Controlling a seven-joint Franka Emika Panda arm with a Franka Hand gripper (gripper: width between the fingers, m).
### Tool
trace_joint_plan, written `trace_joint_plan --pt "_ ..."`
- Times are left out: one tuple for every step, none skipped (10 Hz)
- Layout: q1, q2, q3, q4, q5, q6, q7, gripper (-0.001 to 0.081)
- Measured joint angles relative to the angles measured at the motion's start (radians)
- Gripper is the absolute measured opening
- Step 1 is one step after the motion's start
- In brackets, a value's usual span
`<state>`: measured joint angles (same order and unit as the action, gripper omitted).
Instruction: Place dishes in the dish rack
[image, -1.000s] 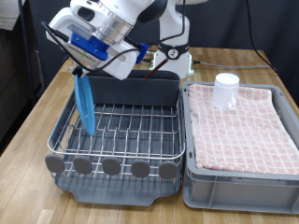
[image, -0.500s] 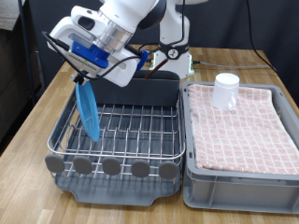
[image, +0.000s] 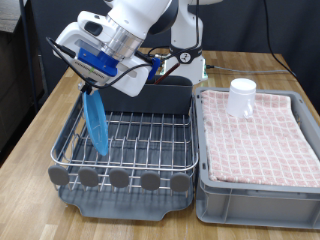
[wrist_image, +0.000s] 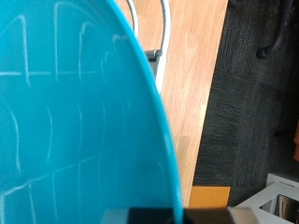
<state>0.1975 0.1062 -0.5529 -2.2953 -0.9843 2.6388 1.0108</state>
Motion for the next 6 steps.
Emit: trace_joint_plan --pt "0.000 -0.001 0.000 0.000 0.005 -0.006 0.011 0.0017" --pt "0.001 -0.003 0.001 0.000 0.022 -0.013 0.014 0.0123" --pt "0.001 -0.008 0.002 0.000 0.047 -0.020 0.013 0.0271" --pt "0.002 -0.017 0.007 -0.001 0.111 -0.025 -0.010 0.0271" --pt "0.002 -0.030 0.015 -0.002 0.219 -0.026 -0.074 0.0429" --pt "0.002 -0.048 0.023 -0.003 0.340 -0.026 -0.167 0.0611"
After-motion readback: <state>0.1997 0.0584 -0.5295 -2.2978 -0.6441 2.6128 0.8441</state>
